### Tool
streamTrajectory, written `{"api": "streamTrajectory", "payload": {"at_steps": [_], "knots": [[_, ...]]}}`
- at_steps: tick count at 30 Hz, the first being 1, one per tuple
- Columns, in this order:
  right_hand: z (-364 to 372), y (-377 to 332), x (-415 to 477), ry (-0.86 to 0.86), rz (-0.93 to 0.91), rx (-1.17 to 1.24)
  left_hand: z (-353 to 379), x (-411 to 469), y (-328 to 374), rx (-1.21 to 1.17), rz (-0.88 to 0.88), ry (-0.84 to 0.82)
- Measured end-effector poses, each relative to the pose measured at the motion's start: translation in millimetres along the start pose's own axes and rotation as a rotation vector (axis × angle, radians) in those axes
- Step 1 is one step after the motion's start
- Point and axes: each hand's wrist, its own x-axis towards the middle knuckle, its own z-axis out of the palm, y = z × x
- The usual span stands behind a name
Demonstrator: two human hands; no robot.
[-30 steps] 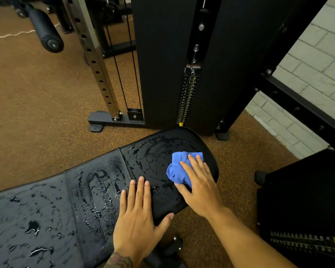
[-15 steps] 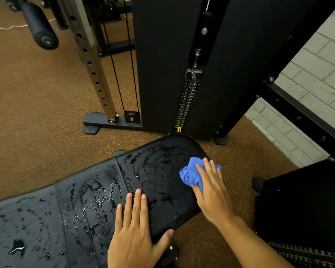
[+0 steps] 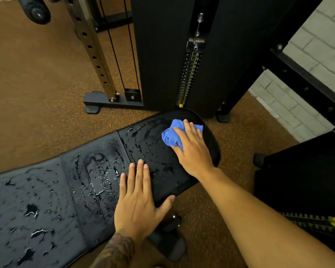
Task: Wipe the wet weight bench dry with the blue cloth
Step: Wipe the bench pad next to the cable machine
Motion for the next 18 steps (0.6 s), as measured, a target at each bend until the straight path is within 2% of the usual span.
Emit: {"api": "streamTrajectory", "payload": {"at_steps": [4, 8, 14, 18], "knots": [[-3.9, 1.4, -54.5, -0.064, -0.118, 0.021, 0.6, -1.0, -0.1, -0.002, 0.005, 0.008], [-15.8, 22.8, -73.2, -0.077, -0.113, 0.011, 1.4, -1.6, 0.2, -0.006, 0.008, 0.040], [-10.2, 29.3, -25.3, 0.022, 0.046, -0.021, 3.4, -1.7, -0.5, 0.017, 0.018, 0.062], [2.7, 6.0, 15.0, 0.051, 0.081, -0.057, 2.7, -1.8, 0.0, 0.020, 0.011, 0.064]]}}
